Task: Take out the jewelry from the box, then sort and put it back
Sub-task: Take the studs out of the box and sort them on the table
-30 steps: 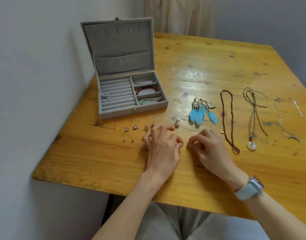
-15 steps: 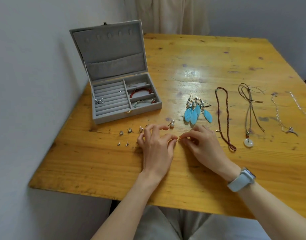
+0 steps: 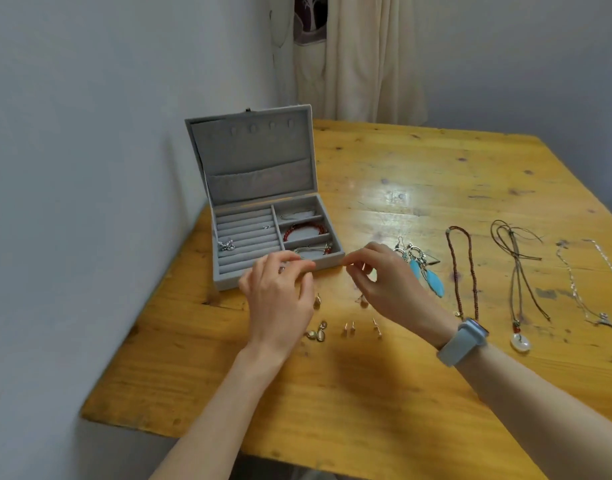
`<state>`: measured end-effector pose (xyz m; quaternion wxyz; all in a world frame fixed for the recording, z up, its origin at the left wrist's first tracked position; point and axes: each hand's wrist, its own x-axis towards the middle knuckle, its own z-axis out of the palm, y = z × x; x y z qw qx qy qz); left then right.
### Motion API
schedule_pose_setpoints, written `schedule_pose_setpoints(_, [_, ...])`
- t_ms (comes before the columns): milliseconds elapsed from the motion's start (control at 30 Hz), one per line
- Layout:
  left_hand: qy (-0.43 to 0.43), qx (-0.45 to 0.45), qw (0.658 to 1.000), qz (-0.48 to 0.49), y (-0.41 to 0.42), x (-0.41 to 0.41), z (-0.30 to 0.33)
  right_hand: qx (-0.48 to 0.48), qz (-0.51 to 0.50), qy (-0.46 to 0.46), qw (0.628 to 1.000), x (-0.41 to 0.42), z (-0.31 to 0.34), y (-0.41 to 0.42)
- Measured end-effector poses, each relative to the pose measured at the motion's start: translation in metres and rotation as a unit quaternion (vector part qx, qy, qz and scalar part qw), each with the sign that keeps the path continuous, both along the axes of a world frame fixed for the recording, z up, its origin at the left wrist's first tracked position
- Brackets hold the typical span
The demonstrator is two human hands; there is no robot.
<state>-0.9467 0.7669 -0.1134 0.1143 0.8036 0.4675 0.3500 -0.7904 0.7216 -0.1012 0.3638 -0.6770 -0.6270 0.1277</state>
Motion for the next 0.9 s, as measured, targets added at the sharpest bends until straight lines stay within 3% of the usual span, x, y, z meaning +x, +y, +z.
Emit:
schedule_pose_setpoints(233, [0.083,-0.029,0.993,0.075,0.082,-0.035,0.017,-0.004,0.028,-0.056,0.998,-0.034,-0.002,0.102])
schedule_pose_setpoints(400, [0.151,-0.024,0.986,0.071,0.116,-0.038,0.014,-0.041,0.041,-0.169,0.984,-0.046,-0.018,0.145])
schedule_pose_setpoints(533, [0.187,-0.016,0.981,0.054,0.133,-0.034,0.01,-0.009,0.064,-0.211,0.975,-0.045,-0.025,0.153])
schedule_pose_setpoints(700, [0.221,-0.016,0.975,0.03,0.144,-0.028,0.004,-0.058,0.071,-0.166,0.982,-0.044,-0.021,0.165])
schedule_pose_setpoints(900, [0.236,-0.008,0.972,0.004,0.145,-0.025,0.001,-0.089,0.05,0.023,0.995,-0.035,-0.007,0.17])
